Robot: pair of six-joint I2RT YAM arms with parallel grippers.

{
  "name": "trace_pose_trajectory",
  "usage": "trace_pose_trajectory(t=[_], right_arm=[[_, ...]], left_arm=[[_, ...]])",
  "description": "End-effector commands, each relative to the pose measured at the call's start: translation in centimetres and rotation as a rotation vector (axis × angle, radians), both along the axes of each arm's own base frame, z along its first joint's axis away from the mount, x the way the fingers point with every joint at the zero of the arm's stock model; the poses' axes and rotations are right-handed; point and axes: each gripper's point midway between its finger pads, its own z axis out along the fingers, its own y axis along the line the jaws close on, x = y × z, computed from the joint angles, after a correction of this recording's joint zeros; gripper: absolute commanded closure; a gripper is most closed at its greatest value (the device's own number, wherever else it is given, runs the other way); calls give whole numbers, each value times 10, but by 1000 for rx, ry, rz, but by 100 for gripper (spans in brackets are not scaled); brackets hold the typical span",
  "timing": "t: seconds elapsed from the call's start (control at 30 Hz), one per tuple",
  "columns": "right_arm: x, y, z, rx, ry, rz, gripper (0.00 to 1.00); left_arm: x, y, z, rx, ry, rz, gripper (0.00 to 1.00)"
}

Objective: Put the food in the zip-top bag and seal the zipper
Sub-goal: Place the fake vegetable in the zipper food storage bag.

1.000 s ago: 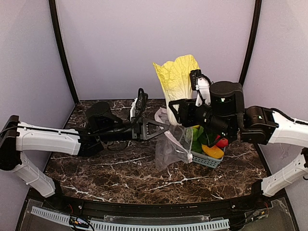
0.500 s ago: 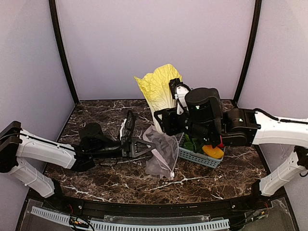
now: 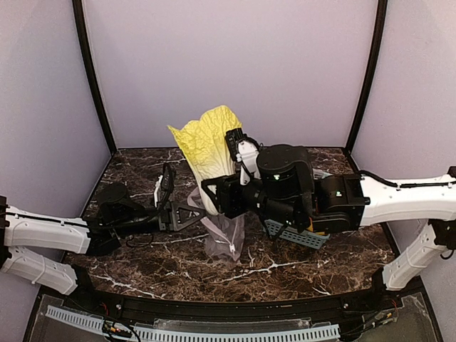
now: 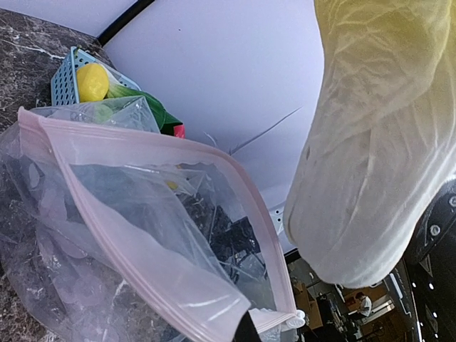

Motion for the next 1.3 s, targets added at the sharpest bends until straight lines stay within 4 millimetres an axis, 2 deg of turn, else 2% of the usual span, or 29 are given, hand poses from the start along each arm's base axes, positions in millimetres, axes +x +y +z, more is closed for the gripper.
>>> trace_pose_trajectory(t=[0.0, 0.17, 0.4, 0.57, 0.77, 0.97, 1.1, 1.27], right_arm=[[-12, 25, 2, 82, 22, 84, 96], [-14, 40, -19, 78, 66, 101, 96], [2, 27, -59, 47, 117, 0, 97], [9, 20, -83, -13, 78, -41, 97], [19, 16, -87, -75, -48, -65, 98], [22, 30, -86, -114, -158, -35, 98], [29, 37, -102, -185, -177, -42, 98], [35, 35, -116, -207, -152, -56, 98]], left_arm=[[-2, 9, -10, 44, 0, 8, 99], [-3, 13, -12, 50, 9, 9, 99], [-1, 20, -14, 58, 13, 26, 99], [-1, 23, -15, 63, 19, 32, 99], [-2, 23, -15, 67, 34, 19, 99], [-4, 23, -12, 56, 45, -1, 99], [-5, 25, -8, 45, 46, -4, 99], [-7, 30, -4, 29, 48, 0, 99]])
